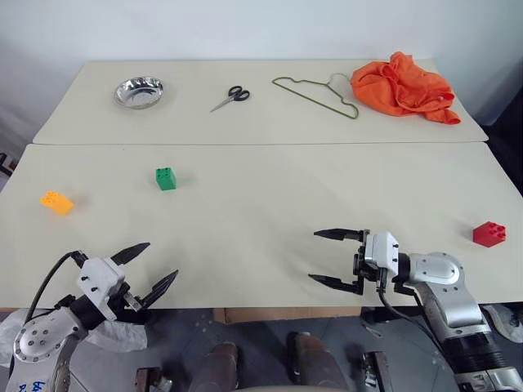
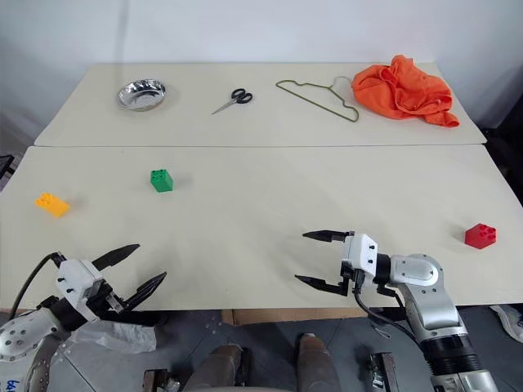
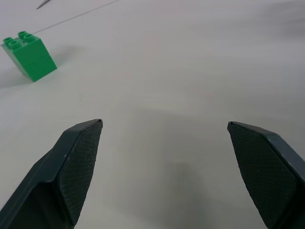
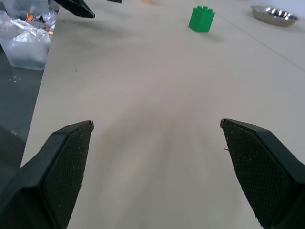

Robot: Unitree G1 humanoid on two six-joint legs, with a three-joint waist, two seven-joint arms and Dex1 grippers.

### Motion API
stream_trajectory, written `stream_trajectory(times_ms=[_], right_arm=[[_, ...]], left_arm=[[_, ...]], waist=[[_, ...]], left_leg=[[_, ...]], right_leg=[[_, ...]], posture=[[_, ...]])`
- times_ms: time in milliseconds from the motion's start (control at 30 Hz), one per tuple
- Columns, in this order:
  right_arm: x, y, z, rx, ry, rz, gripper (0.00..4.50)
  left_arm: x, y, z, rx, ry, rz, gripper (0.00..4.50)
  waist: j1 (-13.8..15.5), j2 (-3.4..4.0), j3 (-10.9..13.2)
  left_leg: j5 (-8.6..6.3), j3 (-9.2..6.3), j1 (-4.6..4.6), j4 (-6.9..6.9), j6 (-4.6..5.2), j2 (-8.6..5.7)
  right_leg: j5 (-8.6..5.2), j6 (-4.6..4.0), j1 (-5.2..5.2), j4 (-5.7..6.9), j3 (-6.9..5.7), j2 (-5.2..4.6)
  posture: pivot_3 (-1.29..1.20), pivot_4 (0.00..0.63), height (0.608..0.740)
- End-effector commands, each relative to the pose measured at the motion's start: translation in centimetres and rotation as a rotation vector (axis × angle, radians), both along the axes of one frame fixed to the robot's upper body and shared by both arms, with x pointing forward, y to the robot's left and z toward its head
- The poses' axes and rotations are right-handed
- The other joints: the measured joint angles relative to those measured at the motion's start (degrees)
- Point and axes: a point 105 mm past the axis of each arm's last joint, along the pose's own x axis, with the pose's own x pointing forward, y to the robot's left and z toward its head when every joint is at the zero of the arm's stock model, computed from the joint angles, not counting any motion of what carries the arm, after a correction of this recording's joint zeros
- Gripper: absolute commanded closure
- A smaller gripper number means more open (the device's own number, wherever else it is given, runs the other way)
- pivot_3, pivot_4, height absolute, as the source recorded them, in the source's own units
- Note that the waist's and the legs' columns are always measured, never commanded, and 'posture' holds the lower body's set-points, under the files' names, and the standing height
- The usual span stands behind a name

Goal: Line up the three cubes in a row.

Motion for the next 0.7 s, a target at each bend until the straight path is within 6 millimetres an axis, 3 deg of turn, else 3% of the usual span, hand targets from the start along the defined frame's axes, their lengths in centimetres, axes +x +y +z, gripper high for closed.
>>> stream_trajectory(times_ms=[33, 167, 233, 333, 467, 500, 567, 700], right_arm=[[0.0, 0.3, 1.1, 0.018, -0.05, 0.005, 0.0], [0.5, -0.7, 2.1, 0.045, -0.076, -0.074, 0.0], [0.7, -1.5, 2.8, 0.066, -0.092, -0.135, 0.0], [0.9, -4.9, 4.8, 0.136, -0.137, -0.345, 0.0], [-0.1, -10.9, 6.9, 0.181, -0.211, -0.654, 0.0], [-1.2, -14.2, 7.0, 0.207, -0.224, -0.798, 0.0], [-3.0, -17.8, 7.1, 0.227, -0.239, -0.962, 0.0], [-6.9, -24.5, 3.9, 0.209, -0.207, -1.299, 0.0]], left_arm=[[-0.2, 0.0, 0.4, 0.012, 0.03, -0.022, 0.03], [1.5, -2.4, 3.6, -0.098, -0.071, -0.11, 0.03], [1.9, -3.8, 4.1, -0.087, -0.073, -0.187, 0.03], [2.7, -6.9, 4.0, -0.026, -0.064, -0.351, 0.03], [3.3, -9.8, 3.9, 0.01, -0.065, -0.496, 0.03], [3.6, -10.9, 3.8, 0.007, -0.06, -0.542, 0.03], [4.0, -12.3, 3.7, 0.008, -0.053, -0.595, 0.03], [4.5, -14.8, 3.0, 0.015, -0.036, -0.694, 0.03]], waist=[[0.01, 0.0, 0.0], [0.29, -0.01, 0.0], [0.64, -0.01, 0.0], [1.27, 0.06, -0.04], [1.44, 0.07, -0.04], [1.48, 0.08, -0.04], [1.9, 0.12, -0.06], [1.47, 0.08, -0.08]], left_leg=[[0.0, 0.0, 0.0, 0.0, 0.0, 0.0], [0.0, -0.01, -0.02, 0.04, 0.0, 0.0], [0.0, -0.11, -0.06, 0.12, 0.0, -0.01], [-0.01, -0.11, -0.06, 0.09, -0.03, -0.04], [-0.03, -0.07, -0.08, 0.05, -0.03, -0.03], [-0.03, -0.05, -0.08, 0.04, -0.03, -0.03], [-0.03, -0.05, -0.07, 0.04, -0.03, -0.04], [-0.05, 0.02, -0.02, 0.02, 0.01, -0.03]], right_leg=[[0.0, 0.0, 0.0, 0.0, 0.0, 0.0], [0.0, 0.0, 0.0, 0.03, -0.01, -0.01], [0.0, 0.0, 0.03, 0.04, -0.04, -0.04], [0.0, 0.0, 0.03, 0.03, -0.05, -0.03], [0.01, 0.0, 0.0, 0.02, -0.06, 0.03], [0.01, 0.0, -0.01, 0.02, -0.05, 0.03], [0.01, 0.0, 0.02, -0.04, -0.09, 0.06], [0.02, 0.03, 0.1, -0.09, -0.02, 0.1]], posture=[[0.0, 0.15, 0.74], [0.0, 0.15, 0.74], [0.0, 0.15, 0.74], [0.0, 0.15, 0.74], [0.0, 0.15, 0.74], [0.0, 0.15, 0.74], [0.0, 0.15, 0.74], [0.0, 0.15, 0.74]])
